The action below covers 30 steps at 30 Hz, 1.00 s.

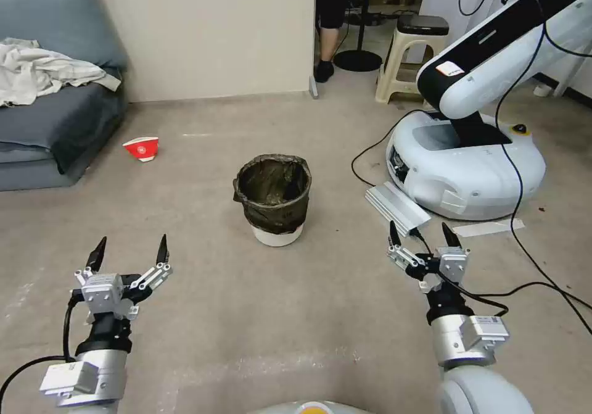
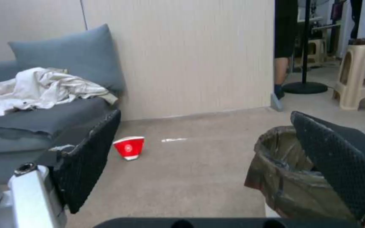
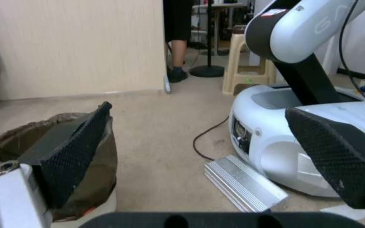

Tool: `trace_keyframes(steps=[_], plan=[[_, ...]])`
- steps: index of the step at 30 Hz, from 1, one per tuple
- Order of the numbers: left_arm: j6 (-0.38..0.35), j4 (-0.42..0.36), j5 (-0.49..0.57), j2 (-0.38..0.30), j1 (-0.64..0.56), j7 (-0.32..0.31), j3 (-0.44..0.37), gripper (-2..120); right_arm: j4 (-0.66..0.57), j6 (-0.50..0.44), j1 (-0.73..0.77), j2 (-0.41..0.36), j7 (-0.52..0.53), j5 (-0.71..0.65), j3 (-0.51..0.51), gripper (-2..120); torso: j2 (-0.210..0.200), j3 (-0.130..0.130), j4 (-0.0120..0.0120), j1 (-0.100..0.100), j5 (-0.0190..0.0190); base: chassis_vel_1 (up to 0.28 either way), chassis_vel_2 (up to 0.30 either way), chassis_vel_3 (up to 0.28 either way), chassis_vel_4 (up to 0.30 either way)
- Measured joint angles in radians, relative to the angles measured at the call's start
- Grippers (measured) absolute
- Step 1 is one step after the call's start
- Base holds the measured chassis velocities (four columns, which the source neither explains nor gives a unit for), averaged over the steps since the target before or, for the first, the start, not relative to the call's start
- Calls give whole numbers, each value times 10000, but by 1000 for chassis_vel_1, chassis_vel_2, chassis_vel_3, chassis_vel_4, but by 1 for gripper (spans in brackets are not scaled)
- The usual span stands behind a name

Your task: Pick up the trash can from the floor.

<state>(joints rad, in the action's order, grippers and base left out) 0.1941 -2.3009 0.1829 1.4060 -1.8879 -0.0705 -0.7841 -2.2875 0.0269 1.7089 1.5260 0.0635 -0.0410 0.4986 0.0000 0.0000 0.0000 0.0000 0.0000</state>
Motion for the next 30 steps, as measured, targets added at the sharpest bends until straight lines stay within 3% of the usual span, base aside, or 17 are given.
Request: trace_keyframes(steps=[30], plan=[[-332,173,53,-135,290,185,134,100,68,-29,-14,96,38,93,-88,100,0,0,0,0,0,-125,126,119,-128]])
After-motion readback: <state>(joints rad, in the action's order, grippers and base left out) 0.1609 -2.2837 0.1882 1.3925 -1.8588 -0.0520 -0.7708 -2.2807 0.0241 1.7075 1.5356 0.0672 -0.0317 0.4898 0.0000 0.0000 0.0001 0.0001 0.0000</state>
